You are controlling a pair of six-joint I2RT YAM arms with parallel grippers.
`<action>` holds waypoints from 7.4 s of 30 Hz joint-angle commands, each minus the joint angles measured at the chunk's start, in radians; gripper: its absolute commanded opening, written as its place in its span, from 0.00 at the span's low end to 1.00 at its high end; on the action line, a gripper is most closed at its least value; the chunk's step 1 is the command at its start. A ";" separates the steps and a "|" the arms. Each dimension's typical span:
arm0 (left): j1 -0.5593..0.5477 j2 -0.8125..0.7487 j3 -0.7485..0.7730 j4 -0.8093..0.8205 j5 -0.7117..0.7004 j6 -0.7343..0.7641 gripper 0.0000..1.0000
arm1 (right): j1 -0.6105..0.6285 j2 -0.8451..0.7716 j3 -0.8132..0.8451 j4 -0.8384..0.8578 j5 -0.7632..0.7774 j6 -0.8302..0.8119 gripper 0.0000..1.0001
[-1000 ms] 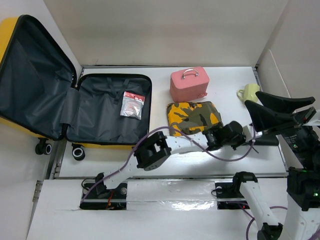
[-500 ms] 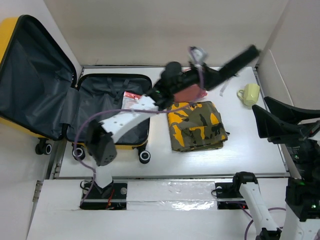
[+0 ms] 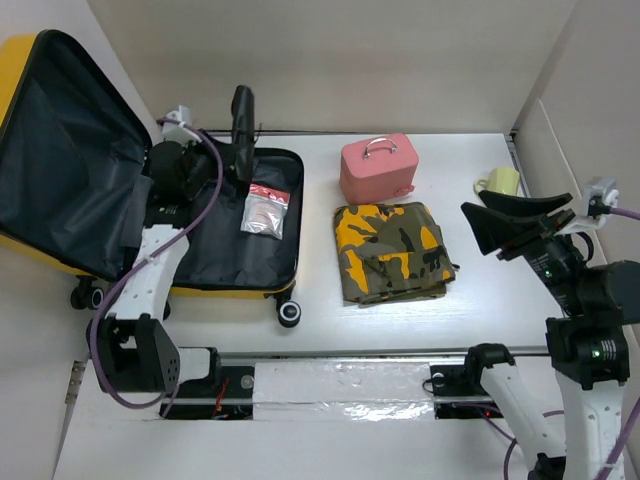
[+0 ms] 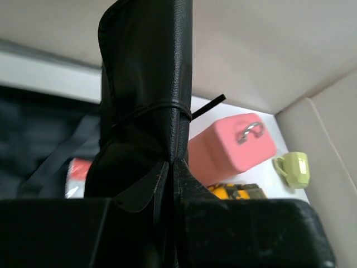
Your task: Pack the luggage
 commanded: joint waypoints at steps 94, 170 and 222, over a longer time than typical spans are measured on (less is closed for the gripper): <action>-0.494 -0.885 -0.348 -0.469 -0.243 0.214 0.27 | -0.182 1.824 0.954 -0.527 0.784 -0.307 0.61; -0.504 -0.932 -0.349 -0.467 -0.251 0.219 0.26 | -0.104 1.638 0.552 -0.397 0.618 -0.255 0.34; -0.471 -1.032 -0.338 -0.485 -0.505 0.154 0.23 | 0.806 1.380 0.840 0.065 0.261 -0.083 0.00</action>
